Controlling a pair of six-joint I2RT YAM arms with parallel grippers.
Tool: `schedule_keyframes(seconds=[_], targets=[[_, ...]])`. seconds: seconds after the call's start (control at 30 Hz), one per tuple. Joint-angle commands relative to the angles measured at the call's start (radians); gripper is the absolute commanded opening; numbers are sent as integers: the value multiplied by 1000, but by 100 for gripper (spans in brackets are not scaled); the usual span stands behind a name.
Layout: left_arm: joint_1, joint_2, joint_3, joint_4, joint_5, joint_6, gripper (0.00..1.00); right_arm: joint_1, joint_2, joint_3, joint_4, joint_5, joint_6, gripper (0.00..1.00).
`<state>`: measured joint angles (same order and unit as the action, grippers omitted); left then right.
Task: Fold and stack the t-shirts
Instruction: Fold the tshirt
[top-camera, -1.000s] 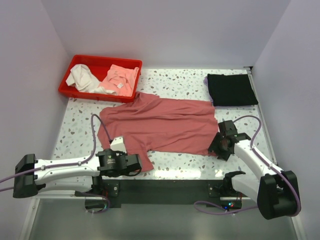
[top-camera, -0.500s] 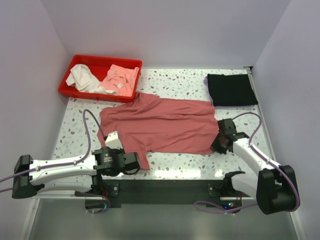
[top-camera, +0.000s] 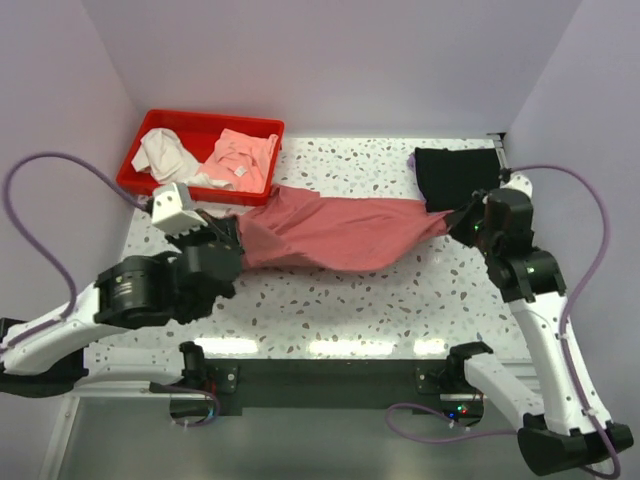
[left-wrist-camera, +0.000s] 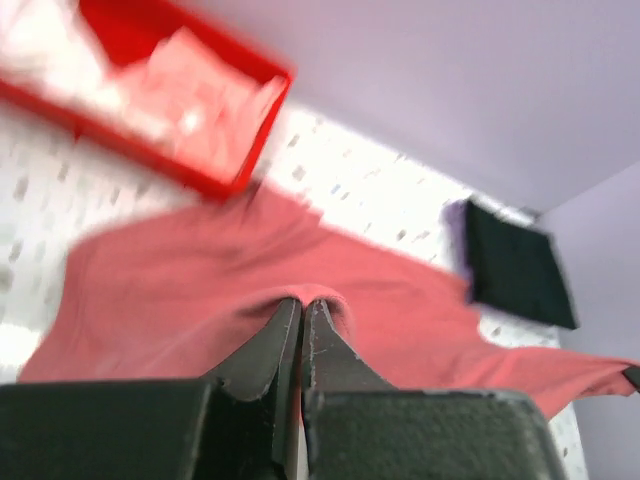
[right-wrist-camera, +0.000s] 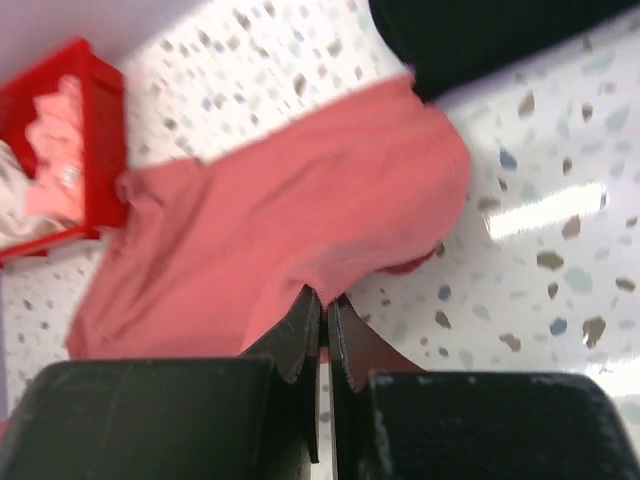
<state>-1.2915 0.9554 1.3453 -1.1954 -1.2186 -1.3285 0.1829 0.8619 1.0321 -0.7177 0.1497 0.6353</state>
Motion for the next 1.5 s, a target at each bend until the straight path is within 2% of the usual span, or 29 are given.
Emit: schedule_keyframes(seconds=[0.0,0.03,0.07,0.1,0.17,0.2,0.27,0.3,0.37,0.4,0.47,0.5,0.57,0.67,0.77,0.93,1.0,1.1,1.13,1.17,1.2,1.23,1.27,1.3,1.33,1.37,1.4,1.43,1.47], targets=[[0,-39,117,604,-205,807,0,-2,-15,173,-68,53,-65,0],[0,-85,79,796,-150,1187,0,-3,-14,207,-71,59,-69,0],[0,-110,55,1087,-75,1313,0,-2,-15,279,-77,63,-72,0],[0,-133,48,1156,103,1386,0,-3,-14,314,-80,68,-77,0],[0,-168,74,1264,200,1494,0,-2,-12,415,-88,68,-91,0],[0,-164,171,1220,337,1500,0,-3,-9,451,-92,65,-101,0],[0,-106,286,1064,437,1506,0,-3,3,552,-114,59,-112,0],[0,-74,422,1001,540,1499,0,-2,8,583,-121,54,-121,0],[0,47,564,844,583,1500,0,-3,12,664,-135,36,-134,0],[0,93,715,792,631,1503,0,-3,14,692,-138,31,-143,0],[0,213,849,697,660,1520,0,-3,26,782,-149,14,-157,0],[0,242,952,683,686,1528,0,-3,32,818,-158,17,-169,0],[0,276,1003,692,744,1540,0,-2,54,926,-193,25,-171,0],[0,220,959,772,821,1534,0,-3,63,1023,-197,-5,-172,0],[0,175,913,786,867,1503,0,-2,58,1073,-212,4,-183,0],[1,178,891,775,834,1505,0,-2,32,1004,-210,22,-190,0],[1,166,830,835,750,1526,0,-3,35,990,-206,43,-197,0],[1,157,688,973,576,1650,0,-2,43,944,-183,66,-209,0],[1,154,636,1079,526,1687,0,-3,45,897,-174,82,-210,0],[1,149,486,1176,387,1735,0,-3,48,866,-161,83,-206,0],[1,141,401,1301,328,1866,0,-2,48,831,-126,86,-203,0],[3,143,324,1518,277,1932,0,-2,54,753,-109,85,-200,0],[18,151,190,1619,202,1989,0,-2,60,714,-91,82,-192,0],[52,169,151,1661,199,1981,0,-3,66,676,-60,79,-187,0],[187,181,129,1572,211,1889,0,-2,77,605,-48,88,-183,0],[280,195,138,1442,332,1749,0,-3,95,570,-33,88,-178,0],[390,233,146,1310,441,1469,0,-2,109,536,-4,94,-177,0],[557,255,138,1210,530,1389,0,-2,121,481,9,105,-177,0],[596,275,79,1226,623,1372,0,-2,153,456,20,132,-183,0]])
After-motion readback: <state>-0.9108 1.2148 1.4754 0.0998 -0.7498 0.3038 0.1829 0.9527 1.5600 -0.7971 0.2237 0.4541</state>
